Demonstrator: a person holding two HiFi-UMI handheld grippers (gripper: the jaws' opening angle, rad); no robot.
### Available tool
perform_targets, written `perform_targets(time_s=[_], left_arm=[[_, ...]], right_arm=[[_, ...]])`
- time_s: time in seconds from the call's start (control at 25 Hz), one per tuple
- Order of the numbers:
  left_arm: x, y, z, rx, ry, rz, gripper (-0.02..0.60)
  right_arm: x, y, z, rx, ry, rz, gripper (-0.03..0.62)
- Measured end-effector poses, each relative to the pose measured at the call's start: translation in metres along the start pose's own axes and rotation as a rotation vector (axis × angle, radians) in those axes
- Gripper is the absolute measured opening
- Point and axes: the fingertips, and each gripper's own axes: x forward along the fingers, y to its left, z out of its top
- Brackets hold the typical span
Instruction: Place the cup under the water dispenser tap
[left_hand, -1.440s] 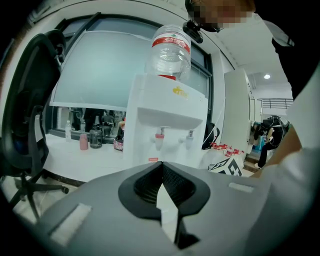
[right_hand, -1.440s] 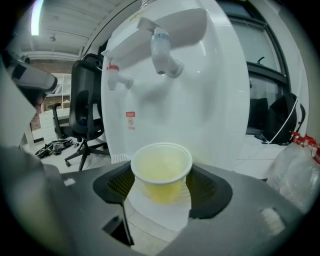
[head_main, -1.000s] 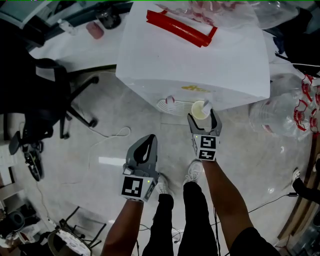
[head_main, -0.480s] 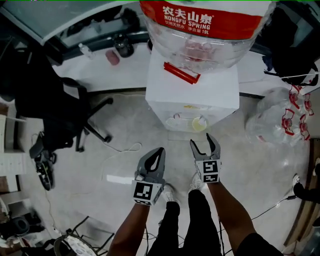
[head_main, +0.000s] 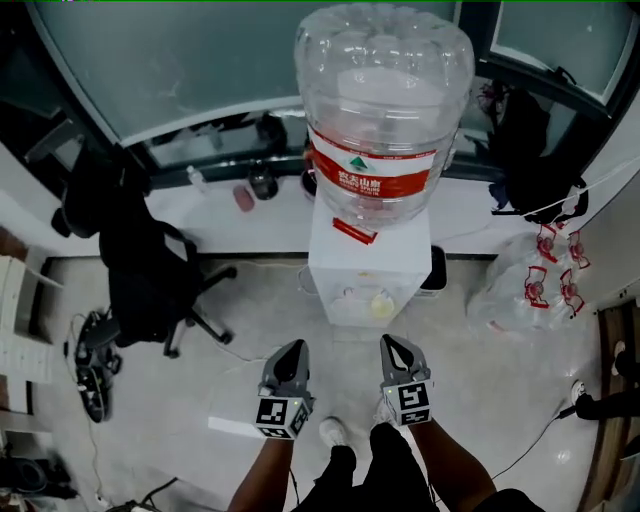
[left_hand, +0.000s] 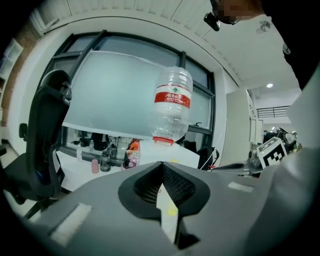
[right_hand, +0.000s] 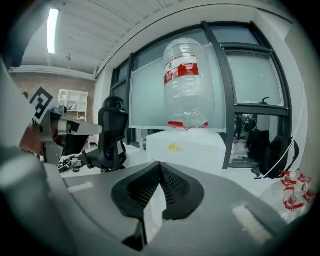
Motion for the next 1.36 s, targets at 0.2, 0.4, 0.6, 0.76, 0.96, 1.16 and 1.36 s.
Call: perform_targets(time_s=[0.2,0.4,0.6,0.76,0.96,1.16,1.36], left_arm=[[-0.015,-0.026,0.027,0.006,-0.015,-0.055,0.017],[-0.029,-0.056,0.051,0.142,-0.038,-0.122,0.017],[-0.039,-0.064,0.077,0.182,-0.097,-0.151,0.017],[-0.045,-0.064,0.077,0.174,-0.102,-0.154,0.017],[-0.047,-0.068,0.079,0.178,-0.103,-0.171,0.017],[-0.047,-0.072,0.077,0.175,-0.101,-0.181,0.017],[-0.046,-0.074,0.074,0.18,-0.097,-0.195,0.017]], right_arm=[[-0.029,0.017,0.041,-0.016,-0.037,0.004,0.002],[-0.052,0.022,0.068,-0.029,-0.053,-0.03,0.002],[-0.067,0.024,0.088,-0.067,-0.07,-0.046,0.002],[-0.077,0.025,0.097,-0.066,-0.083,-0.06,0.002],[-0.081,0.028,0.104,-0.07,-0.094,-0.064,0.002],[-0.082,0.031,0.111,-0.086,-0.113,-0.064,0.002],[-0.084,0.031,0.11,-0.094,-0.114,-0.075,0.002]])
